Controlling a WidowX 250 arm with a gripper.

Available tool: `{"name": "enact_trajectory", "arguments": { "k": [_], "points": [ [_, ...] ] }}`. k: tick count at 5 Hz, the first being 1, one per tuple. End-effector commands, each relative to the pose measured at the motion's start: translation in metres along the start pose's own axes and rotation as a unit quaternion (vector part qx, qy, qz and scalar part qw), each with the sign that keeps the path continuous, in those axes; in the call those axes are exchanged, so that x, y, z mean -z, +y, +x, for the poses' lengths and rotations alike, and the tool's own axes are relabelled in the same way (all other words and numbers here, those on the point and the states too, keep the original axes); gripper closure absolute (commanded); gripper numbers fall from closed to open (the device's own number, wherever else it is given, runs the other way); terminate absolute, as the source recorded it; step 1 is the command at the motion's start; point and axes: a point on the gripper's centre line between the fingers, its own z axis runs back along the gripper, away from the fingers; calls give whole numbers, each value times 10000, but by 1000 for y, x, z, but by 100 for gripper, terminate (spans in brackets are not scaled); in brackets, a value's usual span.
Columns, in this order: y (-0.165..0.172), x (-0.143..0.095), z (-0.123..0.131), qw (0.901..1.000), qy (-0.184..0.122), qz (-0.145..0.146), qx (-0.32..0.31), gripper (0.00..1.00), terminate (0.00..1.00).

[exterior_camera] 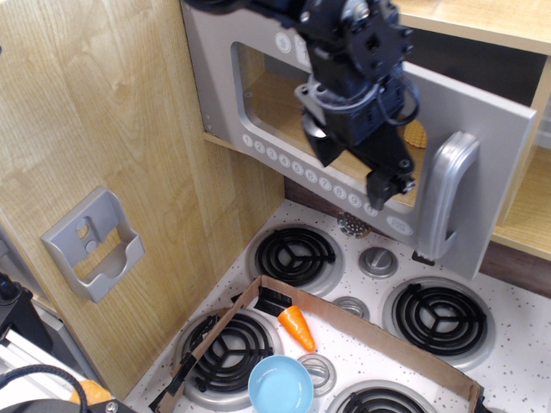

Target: Close microwave

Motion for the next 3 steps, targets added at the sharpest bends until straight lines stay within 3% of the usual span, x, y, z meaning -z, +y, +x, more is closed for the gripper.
{"name": "enact_trajectory", "arguments": {
  "k": [1,3],
  "points": [
    [-5,-14,37,9973,-731,45,14,0,0],
    [-11,-10,57,9908,-1346,101,72,0,0]
  ]
}}
